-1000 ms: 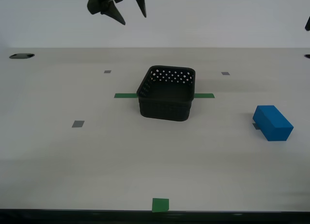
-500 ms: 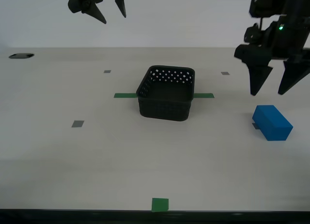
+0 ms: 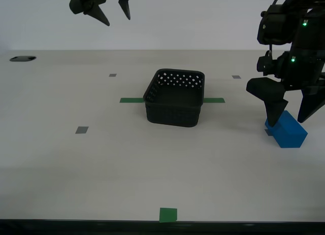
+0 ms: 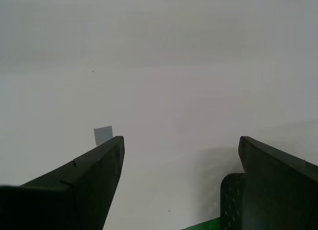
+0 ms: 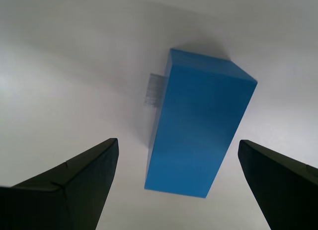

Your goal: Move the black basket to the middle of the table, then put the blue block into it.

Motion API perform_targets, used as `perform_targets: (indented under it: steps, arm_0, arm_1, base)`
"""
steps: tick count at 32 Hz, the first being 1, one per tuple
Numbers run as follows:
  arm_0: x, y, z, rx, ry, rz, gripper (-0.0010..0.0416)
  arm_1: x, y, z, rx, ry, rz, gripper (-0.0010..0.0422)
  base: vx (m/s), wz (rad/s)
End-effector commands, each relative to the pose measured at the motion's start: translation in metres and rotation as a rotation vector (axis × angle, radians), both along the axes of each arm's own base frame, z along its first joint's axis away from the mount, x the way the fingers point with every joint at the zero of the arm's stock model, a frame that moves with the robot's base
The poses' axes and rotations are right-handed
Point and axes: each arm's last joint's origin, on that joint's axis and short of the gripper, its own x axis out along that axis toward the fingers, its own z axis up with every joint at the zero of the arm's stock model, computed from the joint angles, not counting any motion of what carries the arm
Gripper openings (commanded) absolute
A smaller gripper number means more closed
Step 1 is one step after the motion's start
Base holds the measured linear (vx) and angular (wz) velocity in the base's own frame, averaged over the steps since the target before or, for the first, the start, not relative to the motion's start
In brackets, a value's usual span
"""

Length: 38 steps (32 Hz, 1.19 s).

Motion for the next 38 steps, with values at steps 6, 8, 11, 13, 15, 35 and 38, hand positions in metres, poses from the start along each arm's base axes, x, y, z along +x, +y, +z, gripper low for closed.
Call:
perform_targets:
  steps: [6, 8, 11, 13, 15, 35, 38]
  arm_0:
    - [0.008, 0.002, -0.028, -0.006, 0.005, -0.016, 0.0325]
    - [0.007, 0.002, -0.030, -0.009, 0.015, -0.008, 0.0307]
    - [0.005, 0.002, -0.032, -0.024, 0.016, -0.024, 0.0283]
    - [0.005, 0.003, -0.032, -0.027, 0.015, -0.049, 0.0254]
    - [0.006, 0.003, -0.031, -0.029, 0.014, -0.065, 0.0195]
    - [0.050, 0.032, 0.046, 0.233, -0.194, -0.053, -0.0001]
    - [0.062, 0.060, 0.083, 0.278, -0.265, 0.015, -0.0001]
  arm_1:
    - [-0.001, 0.001, 0.000, 0.002, 0.006, -0.005, 0.0314]
    - [-0.001, 0.001, 0.000, 0.002, 0.006, -0.005, 0.0314]
    - [0.000, 0.001, 0.000, 0.002, 0.005, -0.004, 0.0314]
    - [0.000, 0.001, 0.000, 0.002, 0.005, -0.004, 0.0314]
    - [0.000, 0.001, 0.000, 0.002, 0.005, -0.004, 0.0314]
    - [0.000, 0.001, 0.000, 0.008, -0.009, -0.019, 0.0314]
    - [0.000, 0.001, 0.000, 0.009, -0.008, -0.019, 0.0314]
  base:
    - [0.000, 0.000]
    - [0.000, 0.000]
    - [0.000, 0.000]
    - [0.000, 0.000]
    - [0.000, 0.000]
    - [0.000, 0.000]
    - [0.000, 0.000]
